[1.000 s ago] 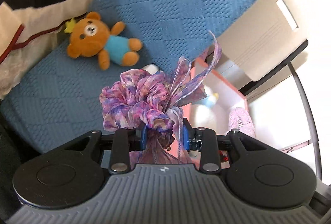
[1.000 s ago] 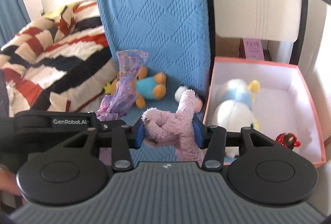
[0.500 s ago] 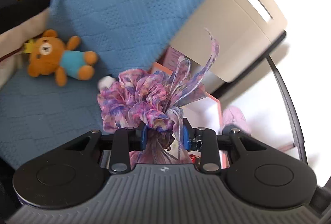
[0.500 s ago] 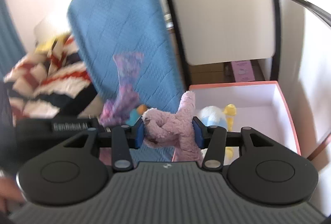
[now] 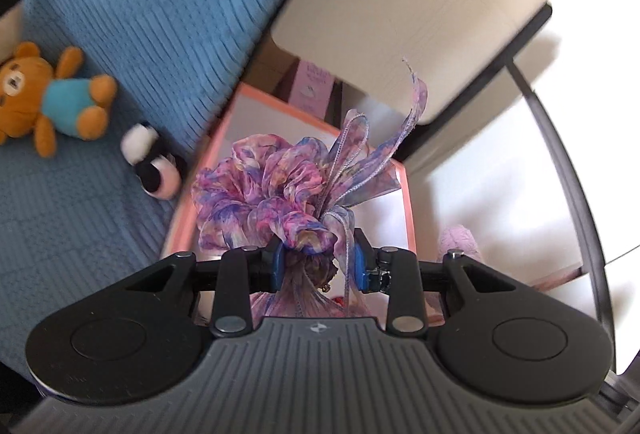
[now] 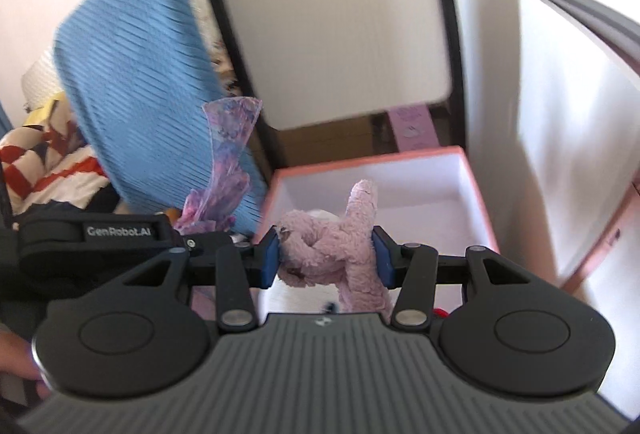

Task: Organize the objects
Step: 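Carry the scrunchie and panda with both tools over the pink box, then lower the scrunchie and panda into the box and open both tools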

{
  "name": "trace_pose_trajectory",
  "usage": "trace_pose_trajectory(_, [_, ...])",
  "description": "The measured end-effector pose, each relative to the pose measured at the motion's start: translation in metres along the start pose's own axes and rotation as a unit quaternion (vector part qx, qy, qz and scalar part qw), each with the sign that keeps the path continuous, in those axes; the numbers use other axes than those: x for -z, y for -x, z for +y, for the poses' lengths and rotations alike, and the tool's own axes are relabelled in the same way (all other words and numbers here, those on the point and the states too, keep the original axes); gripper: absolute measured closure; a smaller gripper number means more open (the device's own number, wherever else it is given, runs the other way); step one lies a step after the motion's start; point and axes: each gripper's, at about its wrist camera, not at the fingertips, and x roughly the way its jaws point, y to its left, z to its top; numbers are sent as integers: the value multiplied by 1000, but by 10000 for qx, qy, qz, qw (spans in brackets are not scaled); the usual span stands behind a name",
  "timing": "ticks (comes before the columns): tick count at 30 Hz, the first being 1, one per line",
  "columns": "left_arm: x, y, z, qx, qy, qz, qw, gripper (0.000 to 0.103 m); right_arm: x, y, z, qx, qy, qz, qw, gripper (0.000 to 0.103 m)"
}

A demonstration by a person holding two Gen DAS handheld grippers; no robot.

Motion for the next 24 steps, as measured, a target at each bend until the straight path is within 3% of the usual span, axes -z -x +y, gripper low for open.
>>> trace_pose_trajectory(11, [29,-74,-22,-189,-297,518,9980,65,21,-45,-62,261,-477,595,9967,53])
trace_pose_trajectory(18, [37,-108,-15,-370,-262,770,9960,65,33,-84,-80,252,-567,1008,9930,53])
trace_pose_trajectory(24, [35,-116,-12,-408,-286,907,9946,65,28,-91,-79,217,-465,1030,9934,53])
